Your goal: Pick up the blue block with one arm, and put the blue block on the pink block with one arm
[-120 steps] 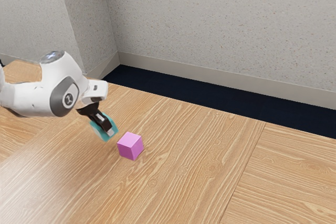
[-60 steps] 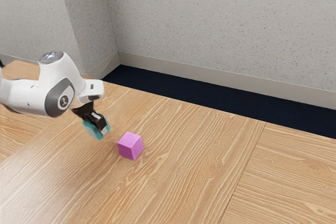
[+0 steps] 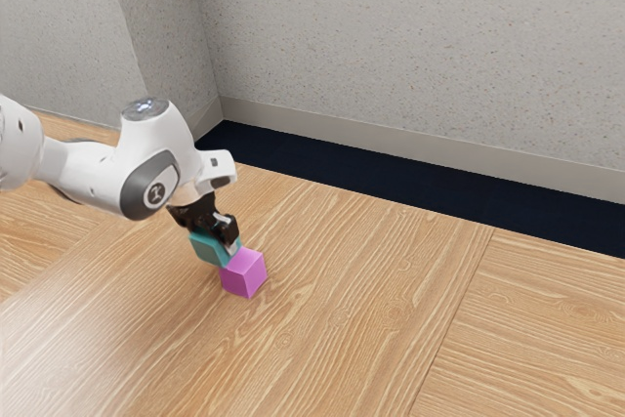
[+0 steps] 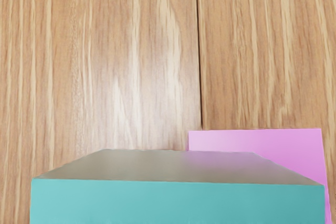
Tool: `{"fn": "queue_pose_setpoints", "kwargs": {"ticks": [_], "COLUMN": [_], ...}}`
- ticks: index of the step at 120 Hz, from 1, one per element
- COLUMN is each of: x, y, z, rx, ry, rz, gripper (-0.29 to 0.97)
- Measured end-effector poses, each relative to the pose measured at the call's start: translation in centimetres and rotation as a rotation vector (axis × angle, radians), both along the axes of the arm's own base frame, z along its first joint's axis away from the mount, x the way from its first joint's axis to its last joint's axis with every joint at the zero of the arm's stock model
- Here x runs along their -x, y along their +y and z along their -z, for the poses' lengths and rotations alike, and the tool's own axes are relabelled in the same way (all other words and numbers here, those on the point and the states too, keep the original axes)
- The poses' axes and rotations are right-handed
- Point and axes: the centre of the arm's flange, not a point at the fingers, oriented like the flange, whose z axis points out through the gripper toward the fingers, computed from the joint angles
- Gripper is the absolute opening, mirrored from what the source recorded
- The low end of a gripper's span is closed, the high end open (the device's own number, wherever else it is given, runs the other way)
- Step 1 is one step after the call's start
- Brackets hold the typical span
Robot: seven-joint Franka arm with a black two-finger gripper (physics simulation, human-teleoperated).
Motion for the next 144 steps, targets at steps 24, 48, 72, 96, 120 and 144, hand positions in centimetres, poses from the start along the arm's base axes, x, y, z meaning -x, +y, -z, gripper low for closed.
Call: {"fn": "queue_pose_setpoints", "kwargs": {"ticks": [24, 48, 72, 96, 120, 144], "x": [-0.9, -1.7, -1.6, -2.1, 0.1, 2.1], "y": [-2.6, -2.8, -2.7, -3.5, -4.5, -4.1], "z": [0.6, 0.4, -0.4, -16.8, -27.1, -25.6], "rx": [0.017, 0.033, 0.046, 0.062, 0.056, 0.036], "ry": [0.008, -0.001, -0.012, -0.21, -0.137, 0.032], "rz": [-0.025, -0.078, -0.123, -0.129, -0.127, -0.147], "gripper": [0.37, 0.41, 0.56, 0.63, 0.66, 0.67]}}
